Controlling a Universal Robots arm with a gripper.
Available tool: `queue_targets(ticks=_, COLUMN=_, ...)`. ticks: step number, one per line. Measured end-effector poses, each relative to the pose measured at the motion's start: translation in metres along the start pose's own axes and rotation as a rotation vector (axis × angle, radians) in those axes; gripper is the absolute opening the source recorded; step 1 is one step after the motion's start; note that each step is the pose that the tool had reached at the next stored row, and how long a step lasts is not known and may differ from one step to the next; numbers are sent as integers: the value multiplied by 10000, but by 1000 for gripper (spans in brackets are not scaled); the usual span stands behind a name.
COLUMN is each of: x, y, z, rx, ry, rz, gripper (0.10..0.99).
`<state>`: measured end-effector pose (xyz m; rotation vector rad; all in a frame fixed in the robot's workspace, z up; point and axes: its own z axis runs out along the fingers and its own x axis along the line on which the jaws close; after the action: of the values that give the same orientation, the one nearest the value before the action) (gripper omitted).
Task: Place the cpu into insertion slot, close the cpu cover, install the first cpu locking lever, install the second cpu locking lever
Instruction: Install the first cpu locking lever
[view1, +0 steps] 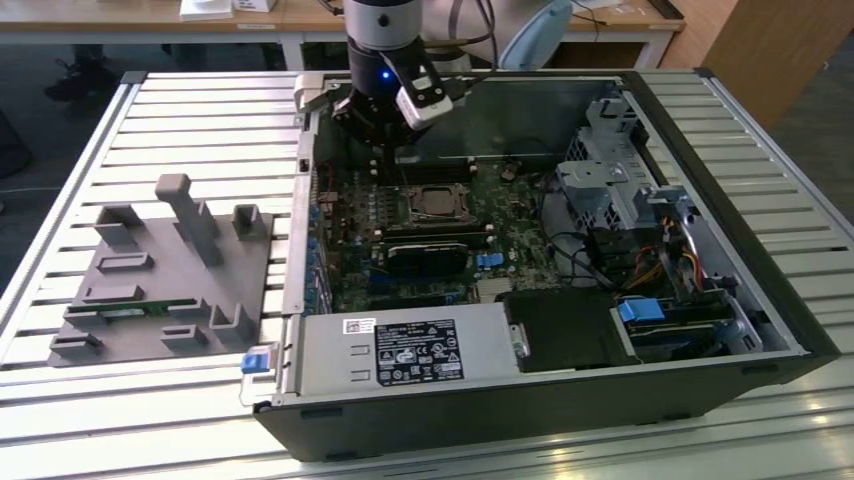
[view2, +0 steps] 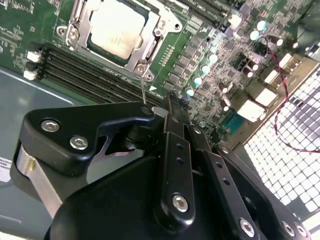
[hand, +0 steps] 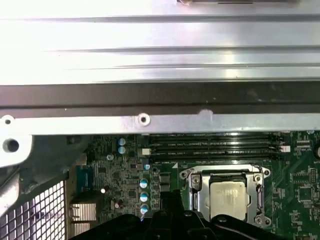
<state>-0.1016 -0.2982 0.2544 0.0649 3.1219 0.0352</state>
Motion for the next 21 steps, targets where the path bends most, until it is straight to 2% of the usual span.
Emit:
queue_targets(ticks=11, x=-1, y=38, z=16, rx=1, ry=2, rz=-11, gripper=106)
queue_targets(ticks=21, x=-95, y=42, z=18, rx=0, ry=1, rz=-14, gripper=106)
